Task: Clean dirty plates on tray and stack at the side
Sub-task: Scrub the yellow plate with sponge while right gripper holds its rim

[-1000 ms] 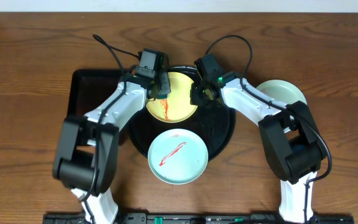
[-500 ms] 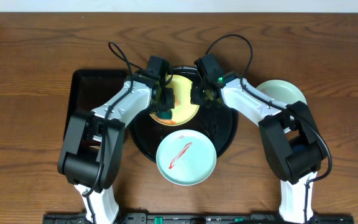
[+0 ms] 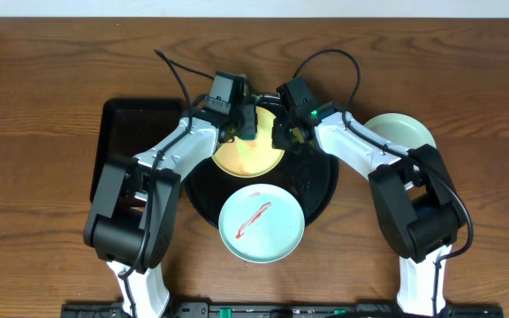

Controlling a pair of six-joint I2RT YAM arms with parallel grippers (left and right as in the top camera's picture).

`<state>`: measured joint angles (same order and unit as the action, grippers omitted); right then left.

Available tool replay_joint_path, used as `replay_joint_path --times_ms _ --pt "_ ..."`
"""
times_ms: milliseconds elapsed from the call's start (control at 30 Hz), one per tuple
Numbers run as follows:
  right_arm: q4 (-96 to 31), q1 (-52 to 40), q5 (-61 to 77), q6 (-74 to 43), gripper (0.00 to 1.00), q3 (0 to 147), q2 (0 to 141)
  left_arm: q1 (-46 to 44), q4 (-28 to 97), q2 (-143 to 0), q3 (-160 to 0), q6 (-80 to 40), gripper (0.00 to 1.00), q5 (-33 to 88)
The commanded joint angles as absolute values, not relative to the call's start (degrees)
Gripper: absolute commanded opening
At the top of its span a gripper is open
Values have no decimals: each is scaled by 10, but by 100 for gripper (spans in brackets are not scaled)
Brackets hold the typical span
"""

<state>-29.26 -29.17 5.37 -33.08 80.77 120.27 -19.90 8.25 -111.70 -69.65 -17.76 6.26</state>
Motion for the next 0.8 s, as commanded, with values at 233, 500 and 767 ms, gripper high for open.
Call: replay_joint_path --times_ms 233,500,767 --pt "-302 -295 -28 -331 1 779 1230 -198 66 -1139 -695 -163 7 -127" --pt "-302 -295 -32 -331 1 779 1230 -206 112 -1155 -695 -161 7 28" --pt "-301 -295 -33 -331 1 778 1230 -206 119 -1144 -695 -146 7 197"
